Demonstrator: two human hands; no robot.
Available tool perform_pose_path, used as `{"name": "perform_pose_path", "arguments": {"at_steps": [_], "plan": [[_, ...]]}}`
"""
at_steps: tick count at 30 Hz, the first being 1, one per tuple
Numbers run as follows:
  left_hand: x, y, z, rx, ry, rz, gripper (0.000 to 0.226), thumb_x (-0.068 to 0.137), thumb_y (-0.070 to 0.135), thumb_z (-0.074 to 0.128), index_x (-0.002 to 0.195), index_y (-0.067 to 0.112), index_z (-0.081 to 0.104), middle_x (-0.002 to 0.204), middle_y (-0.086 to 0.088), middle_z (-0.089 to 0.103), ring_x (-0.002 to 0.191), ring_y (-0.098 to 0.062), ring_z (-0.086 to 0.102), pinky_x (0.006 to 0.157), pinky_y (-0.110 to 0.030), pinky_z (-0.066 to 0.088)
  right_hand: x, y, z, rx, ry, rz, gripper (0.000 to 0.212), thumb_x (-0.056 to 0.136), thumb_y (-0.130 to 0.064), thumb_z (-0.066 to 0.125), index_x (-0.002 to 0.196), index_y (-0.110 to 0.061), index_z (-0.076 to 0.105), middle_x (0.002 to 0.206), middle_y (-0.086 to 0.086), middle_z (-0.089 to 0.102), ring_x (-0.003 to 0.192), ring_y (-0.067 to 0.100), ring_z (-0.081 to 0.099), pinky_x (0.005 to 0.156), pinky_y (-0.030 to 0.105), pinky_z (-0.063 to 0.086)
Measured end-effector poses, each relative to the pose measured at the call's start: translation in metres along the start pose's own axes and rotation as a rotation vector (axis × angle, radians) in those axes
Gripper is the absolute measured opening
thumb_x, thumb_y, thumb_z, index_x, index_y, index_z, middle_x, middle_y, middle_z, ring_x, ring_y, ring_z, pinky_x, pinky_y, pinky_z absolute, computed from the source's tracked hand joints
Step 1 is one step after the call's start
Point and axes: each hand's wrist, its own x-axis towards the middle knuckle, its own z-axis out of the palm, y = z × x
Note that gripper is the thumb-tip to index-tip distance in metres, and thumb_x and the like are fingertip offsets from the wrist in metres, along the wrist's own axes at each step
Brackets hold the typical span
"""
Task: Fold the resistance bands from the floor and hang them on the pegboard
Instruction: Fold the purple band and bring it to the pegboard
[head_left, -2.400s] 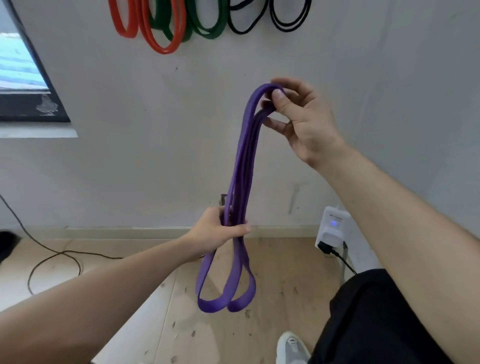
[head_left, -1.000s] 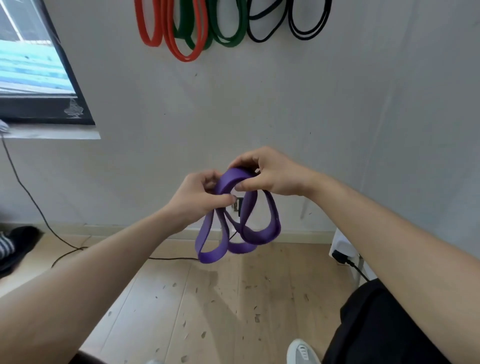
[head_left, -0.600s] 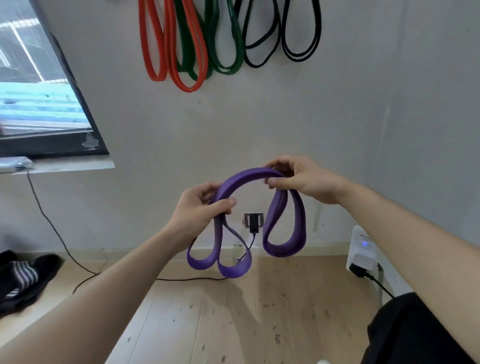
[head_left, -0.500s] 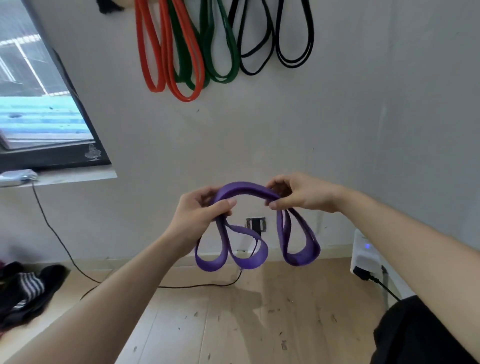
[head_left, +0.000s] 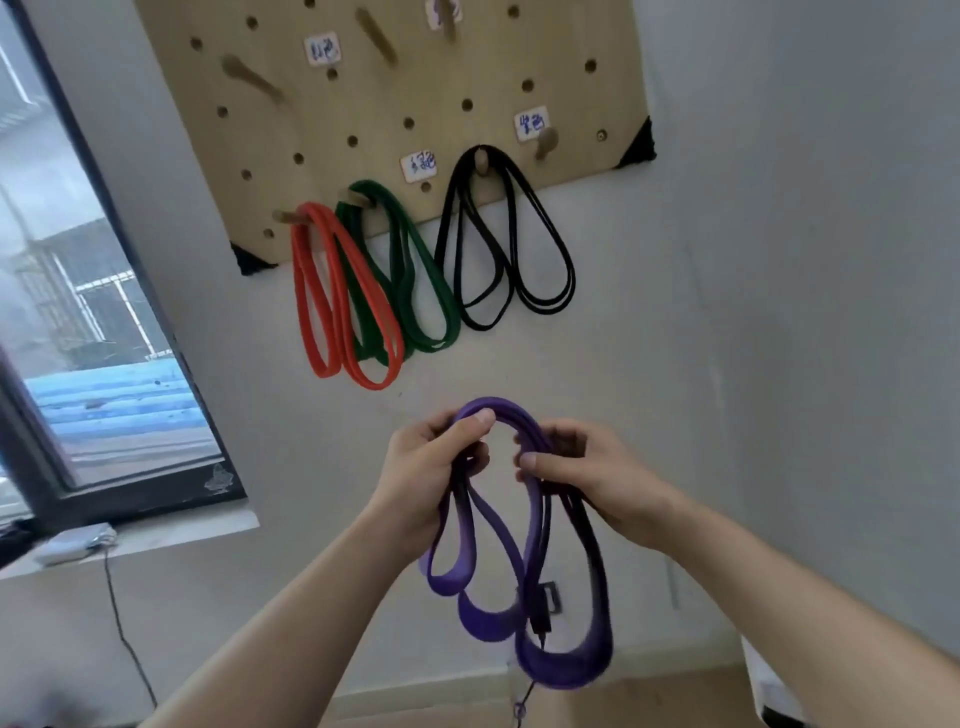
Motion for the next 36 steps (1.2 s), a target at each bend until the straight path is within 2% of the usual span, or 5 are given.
{"name": "perform_pose_path", "arguments": {"at_steps": [7,17,26,32,36], "plan": [[0.048,0.07,0.03,-0.049,-0.018,0.114,0.03,0.093,0.013,0.071,0.122,0.006,0.069,0.089,-0.006,0.065,0.067,-0.013,0.058,0.072,-0.028,0.054,0.036,-0.076,-0.043,0.009,0.103,-0.223,0.033,0.086,-0.01,0.074,0.116,-0.021,0.068,0.1,0.007,0.07,0.092,0.021,0.067,0.092,0.044,0.056],[0.129,0.145,0.076,-0.181,0.065,0.237,0.029,0.091,0.021,0.076,0.119,0.017,0.072,0.104,-0.005,0.079,0.091,-0.019,0.074,0.081,-0.031,0.059,0.116,-0.203,-0.093,-0.189,0.218,-0.435,0.023,0.091,-0.008,0.07,0.111,-0.018,0.069,0.09,0.001,0.073,0.077,0.008,0.067,0.075,0.023,0.052],[0.19,0.146,0.113,-0.107,0.205,0.307,0.023,0.092,0.023,0.075,0.114,0.02,0.069,0.106,-0.007,0.075,0.1,-0.025,0.072,0.096,-0.043,0.058,0.186,-0.236,-0.123,-0.416,0.318,-0.462,0.018,0.093,-0.016,0.067,0.109,-0.023,0.069,0.092,0.0,0.07,0.08,0.01,0.062,0.078,0.031,0.048],[0.205,0.123,0.116,0.187,0.269,0.449,0.035,0.098,0.023,0.067,0.132,0.023,0.063,0.106,0.003,0.071,0.096,-0.016,0.069,0.09,-0.039,0.06,0.202,-0.21,-0.136,-0.561,0.322,-0.466,0.02,0.092,-0.018,0.068,0.11,-0.026,0.069,0.102,-0.003,0.071,0.098,0.013,0.065,0.092,0.035,0.052],[0.201,0.115,0.107,0.723,0.382,0.764,0.043,0.097,0.019,0.064,0.139,0.024,0.059,0.123,0.008,0.066,0.112,-0.013,0.062,0.093,-0.027,0.049,0.194,-0.191,-0.138,-0.803,0.399,-0.552,0.038,0.091,-0.013,0.067,0.127,-0.027,0.063,0.121,-0.004,0.058,0.106,0.013,0.057,0.093,0.027,0.044]]}}
